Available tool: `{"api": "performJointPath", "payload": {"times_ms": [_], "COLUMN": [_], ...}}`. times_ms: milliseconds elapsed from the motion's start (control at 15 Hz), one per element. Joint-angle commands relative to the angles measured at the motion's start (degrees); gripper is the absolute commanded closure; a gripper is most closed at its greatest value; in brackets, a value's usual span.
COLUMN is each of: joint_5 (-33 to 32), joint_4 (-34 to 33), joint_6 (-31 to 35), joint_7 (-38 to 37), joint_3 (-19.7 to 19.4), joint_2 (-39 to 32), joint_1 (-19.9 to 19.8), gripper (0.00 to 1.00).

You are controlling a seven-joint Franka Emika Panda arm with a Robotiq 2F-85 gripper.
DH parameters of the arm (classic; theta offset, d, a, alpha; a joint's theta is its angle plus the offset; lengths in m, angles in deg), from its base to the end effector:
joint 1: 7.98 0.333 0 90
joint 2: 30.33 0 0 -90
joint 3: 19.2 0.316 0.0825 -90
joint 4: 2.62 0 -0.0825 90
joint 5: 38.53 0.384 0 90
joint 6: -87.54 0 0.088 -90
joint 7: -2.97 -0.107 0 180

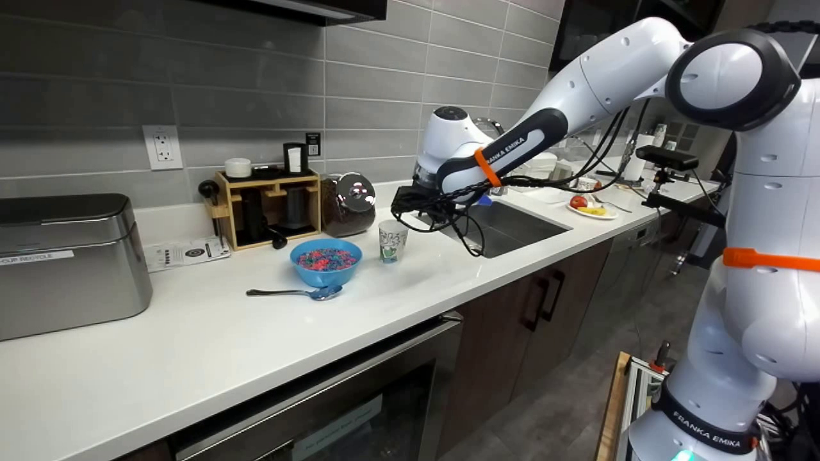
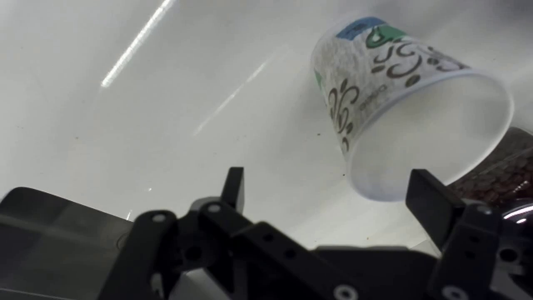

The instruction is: Move the coffee cup to the left then move the fork to the right.

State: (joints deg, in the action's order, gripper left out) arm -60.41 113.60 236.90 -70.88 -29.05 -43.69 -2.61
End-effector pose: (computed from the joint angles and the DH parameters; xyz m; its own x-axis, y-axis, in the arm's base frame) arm 0.6187 -0.0363 0.3699 0.4184 -0.8204 0.3897 -0.8393 -0.5133 -0.1794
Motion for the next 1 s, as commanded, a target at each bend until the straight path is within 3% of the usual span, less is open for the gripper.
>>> {"api": "performJointPath", "payload": {"times_ms": [0,133,200,333,467,533,933], "joint_5": [0.96,0.99,0.94,1.17,1.36,1.33,1.81], "joint_4": [-1.35,-1.78,-2.04,-2.56,-2.58,-2.58,-2.50], "joint_6": [-3.74,-5.09,-5.57,-5.86,-5.50,-5.54,-6.30], "joint_7": [1.44,1.87,1.95,2.31,2.48,2.49,3.41], "joint_3": [1.22,1.56,1.64,1.69,1.64,1.62,2.20], "joint_2": [-1.17,-1.76,-2.08,-2.83,-3.23,-3.16,-1.69], "joint_1": [-0.17,-0.23,-0.25,-0.34,-0.35,-0.24,0.14], "gripper": [0.10,0.18,0.30,0.28,0.53,0.54,0.99]}}
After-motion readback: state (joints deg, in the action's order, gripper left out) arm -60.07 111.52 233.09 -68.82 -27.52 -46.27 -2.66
